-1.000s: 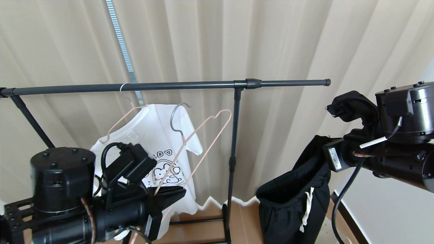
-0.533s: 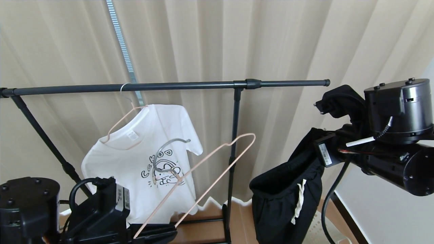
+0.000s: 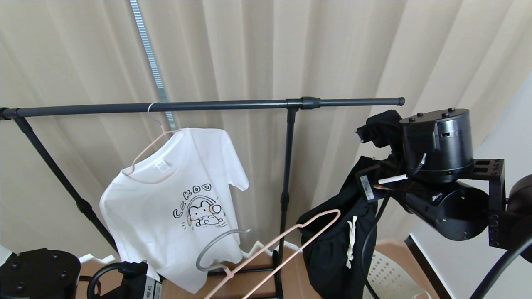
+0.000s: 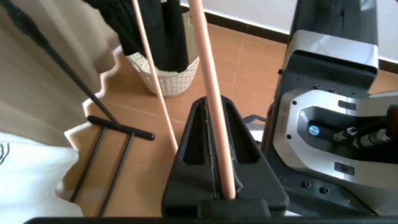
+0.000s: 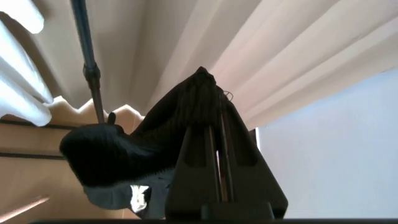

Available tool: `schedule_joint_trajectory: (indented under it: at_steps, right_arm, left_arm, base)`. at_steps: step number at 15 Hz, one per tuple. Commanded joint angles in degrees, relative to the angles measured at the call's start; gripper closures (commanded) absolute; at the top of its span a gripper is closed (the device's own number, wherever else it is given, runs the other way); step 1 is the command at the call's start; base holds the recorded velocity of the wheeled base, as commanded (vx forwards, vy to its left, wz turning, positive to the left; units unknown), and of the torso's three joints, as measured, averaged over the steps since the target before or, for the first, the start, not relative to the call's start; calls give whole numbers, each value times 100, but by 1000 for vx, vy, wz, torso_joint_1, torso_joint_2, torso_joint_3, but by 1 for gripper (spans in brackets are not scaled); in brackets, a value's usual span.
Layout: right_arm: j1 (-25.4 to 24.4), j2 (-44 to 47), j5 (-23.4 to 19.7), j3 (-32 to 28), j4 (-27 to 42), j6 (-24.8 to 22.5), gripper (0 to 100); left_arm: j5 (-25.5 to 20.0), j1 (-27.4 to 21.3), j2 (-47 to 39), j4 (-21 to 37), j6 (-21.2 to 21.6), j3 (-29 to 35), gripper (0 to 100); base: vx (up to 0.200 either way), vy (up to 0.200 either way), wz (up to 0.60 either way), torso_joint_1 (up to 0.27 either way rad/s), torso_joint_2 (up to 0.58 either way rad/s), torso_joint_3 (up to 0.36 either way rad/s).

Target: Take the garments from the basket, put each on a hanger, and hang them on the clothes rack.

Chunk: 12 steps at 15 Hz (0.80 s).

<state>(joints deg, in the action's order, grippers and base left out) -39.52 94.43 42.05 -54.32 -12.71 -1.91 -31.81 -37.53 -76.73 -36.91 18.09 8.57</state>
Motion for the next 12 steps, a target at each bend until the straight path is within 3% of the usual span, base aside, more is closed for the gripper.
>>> schedule_joint_trajectory:
  at_steps: [1,7,12]
  right_arm:
    - [-135,76,41,9,-3,-2,100]
    - [-267,5,76,80,-3,-2,100]
    - [-530,5,181,141,-3,-2,100]
  left_arm:
    - [-1,-96,-150,-9,-7,13,100]
    - [8,-96,-615,-677,-157,48,100]
    - [8,-70,-730,-765,-174,83,100]
  base:
    - [0,0,0,0,0,0]
    - [0,0,0,0,0,0]
    - [0,0,0,0,0,0]
